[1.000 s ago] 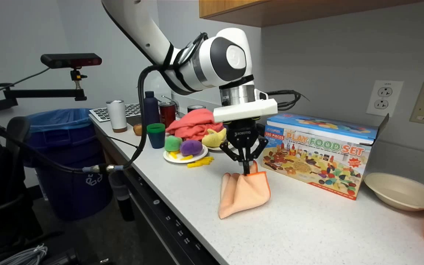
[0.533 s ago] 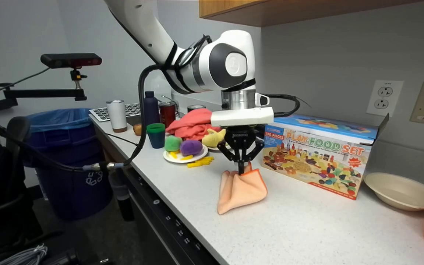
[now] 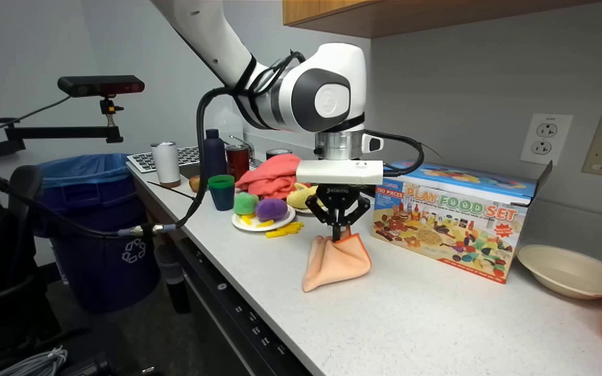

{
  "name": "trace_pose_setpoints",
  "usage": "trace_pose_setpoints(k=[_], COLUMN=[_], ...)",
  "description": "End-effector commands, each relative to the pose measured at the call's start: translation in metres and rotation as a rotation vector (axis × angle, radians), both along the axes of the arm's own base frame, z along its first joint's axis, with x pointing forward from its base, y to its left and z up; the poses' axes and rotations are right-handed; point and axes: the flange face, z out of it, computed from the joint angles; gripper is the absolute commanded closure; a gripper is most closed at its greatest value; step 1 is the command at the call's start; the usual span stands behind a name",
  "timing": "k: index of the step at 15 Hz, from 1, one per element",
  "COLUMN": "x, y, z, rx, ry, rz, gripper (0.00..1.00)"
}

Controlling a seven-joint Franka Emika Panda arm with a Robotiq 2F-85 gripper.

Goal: Fold the cloth on the counter

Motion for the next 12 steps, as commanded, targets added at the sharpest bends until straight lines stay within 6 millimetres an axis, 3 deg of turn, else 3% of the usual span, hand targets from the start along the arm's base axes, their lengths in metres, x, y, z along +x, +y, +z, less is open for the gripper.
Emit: trace_pose_setpoints(k=[1,6,7,8,12], x=[0.0023,0.0061,0.0064,0.0064,0.0060], y=[-0.0029,-0.0045,-0.0050,-0.0054,-0.0066], z=[-0.0010,-0.0012,-0.0017,-0.0023,-0.0050], rx=[0.051,0.038,0.033,0.030,0.028], ry=[-0.052,-0.116,-0.125,-0.132,-0.141], rz=[0.010,0.066,0.086,0.101,0.135], gripper=[1.00,1.00,0.83,0.72,0.43])
